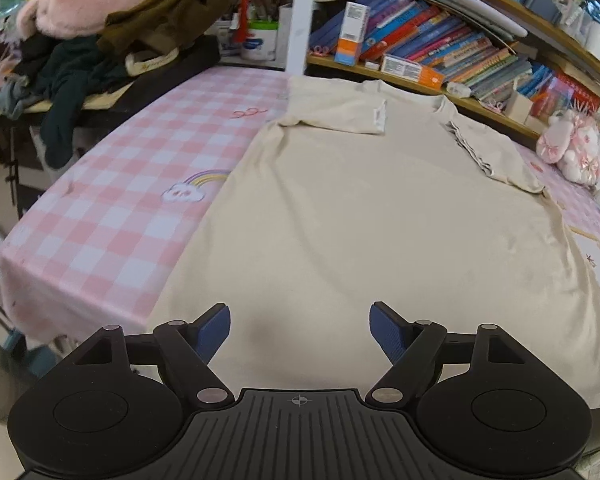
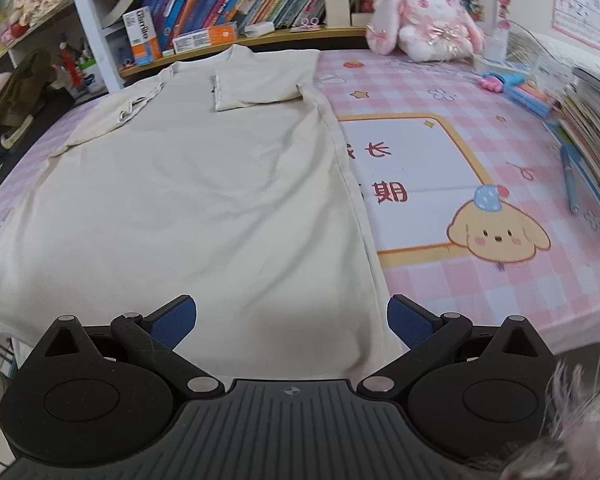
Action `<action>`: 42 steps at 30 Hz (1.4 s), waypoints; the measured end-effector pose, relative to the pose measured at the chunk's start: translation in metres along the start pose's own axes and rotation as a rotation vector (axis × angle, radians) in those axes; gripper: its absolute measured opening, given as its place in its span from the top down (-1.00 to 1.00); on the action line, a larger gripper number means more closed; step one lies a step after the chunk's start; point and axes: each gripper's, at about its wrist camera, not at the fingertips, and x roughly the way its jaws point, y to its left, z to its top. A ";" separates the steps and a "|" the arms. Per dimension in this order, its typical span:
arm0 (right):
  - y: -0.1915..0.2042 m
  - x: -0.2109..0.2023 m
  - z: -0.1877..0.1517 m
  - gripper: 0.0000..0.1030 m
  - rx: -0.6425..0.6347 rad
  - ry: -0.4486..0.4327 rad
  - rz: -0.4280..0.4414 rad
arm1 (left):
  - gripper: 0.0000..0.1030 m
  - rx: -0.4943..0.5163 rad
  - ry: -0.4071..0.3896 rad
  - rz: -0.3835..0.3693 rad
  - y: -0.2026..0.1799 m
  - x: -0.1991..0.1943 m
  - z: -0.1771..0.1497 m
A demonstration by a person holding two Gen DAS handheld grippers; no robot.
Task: Fold clothes
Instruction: 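Lower both grippers to the hem and pinch its two corners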
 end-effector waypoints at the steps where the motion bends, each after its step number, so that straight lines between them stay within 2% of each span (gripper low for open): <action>1: 0.002 0.000 -0.001 -1.00 -0.004 0.004 -0.001 | -0.63 -0.005 0.006 0.002 0.003 0.000 -0.002; 4: 0.007 -0.002 -0.006 -1.00 -0.012 0.014 -0.008 | -0.63 -0.012 0.034 0.003 0.011 0.000 -0.008; 13: 0.012 -0.008 -0.014 -1.00 -0.006 0.021 -0.022 | -0.63 -0.017 0.039 0.016 0.020 -0.002 -0.010; 22: -0.001 -0.015 -0.022 -1.00 0.003 0.052 -0.032 | -0.63 -0.025 0.123 -0.038 0.030 0.001 -0.017; 27: -0.018 -0.018 -0.029 -0.93 0.065 0.083 0.002 | -0.56 -0.075 0.126 -0.077 0.044 -0.004 -0.025; 29: -0.026 -0.019 -0.032 -0.80 0.097 0.089 0.018 | -0.41 -0.085 0.136 -0.077 0.050 -0.005 -0.031; 31: -0.033 -0.018 -0.035 -0.60 0.133 0.099 0.027 | -0.05 -0.077 0.152 -0.076 0.054 -0.004 -0.035; 33: -0.041 -0.015 -0.036 -0.44 0.179 0.113 0.035 | 0.07 -0.070 0.163 -0.071 0.058 -0.002 -0.038; 34: -0.046 -0.014 -0.036 -0.37 0.201 0.119 0.039 | 0.08 -0.073 0.165 -0.067 0.061 -0.001 -0.039; 42: -0.072 0.000 -0.033 -0.36 0.269 0.149 0.057 | 0.06 -0.077 0.167 -0.044 0.076 0.008 -0.036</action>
